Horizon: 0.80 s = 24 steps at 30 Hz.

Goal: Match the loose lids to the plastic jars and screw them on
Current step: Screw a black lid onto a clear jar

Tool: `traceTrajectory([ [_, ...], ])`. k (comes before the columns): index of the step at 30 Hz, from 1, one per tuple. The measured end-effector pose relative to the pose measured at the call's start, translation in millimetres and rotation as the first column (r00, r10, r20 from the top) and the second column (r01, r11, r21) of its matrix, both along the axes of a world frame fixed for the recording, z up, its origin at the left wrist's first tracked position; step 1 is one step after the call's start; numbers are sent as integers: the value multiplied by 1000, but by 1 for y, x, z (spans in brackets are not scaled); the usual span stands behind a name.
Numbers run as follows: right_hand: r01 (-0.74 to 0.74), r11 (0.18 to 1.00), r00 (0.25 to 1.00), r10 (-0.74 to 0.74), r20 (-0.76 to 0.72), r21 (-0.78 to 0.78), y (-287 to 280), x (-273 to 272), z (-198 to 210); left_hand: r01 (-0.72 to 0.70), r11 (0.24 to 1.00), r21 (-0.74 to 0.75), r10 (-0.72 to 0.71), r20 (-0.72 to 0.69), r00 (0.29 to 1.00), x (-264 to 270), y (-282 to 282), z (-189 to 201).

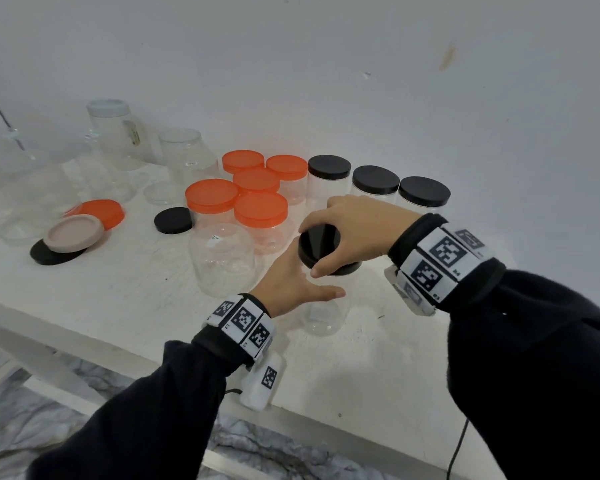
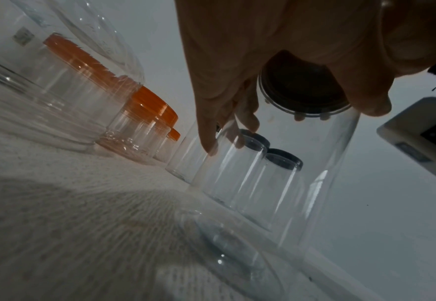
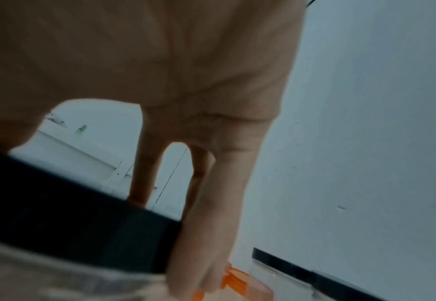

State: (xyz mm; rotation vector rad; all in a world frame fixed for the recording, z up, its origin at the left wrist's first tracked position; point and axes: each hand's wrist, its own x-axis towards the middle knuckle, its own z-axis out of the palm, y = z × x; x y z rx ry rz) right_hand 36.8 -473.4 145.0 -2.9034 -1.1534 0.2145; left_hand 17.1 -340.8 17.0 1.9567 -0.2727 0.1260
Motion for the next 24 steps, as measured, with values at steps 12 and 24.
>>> traceTrajectory([
  [12, 61, 998, 998, -61, -7, 33, -4, 0, -13, 145, 989, -12, -145, -108, 984, -1, 10, 8],
  [24, 315, 946, 935, -324, 148, 80, -54, 27, -45, -230, 937, 262, 138, 327, 935, -10, 70, 28],
])
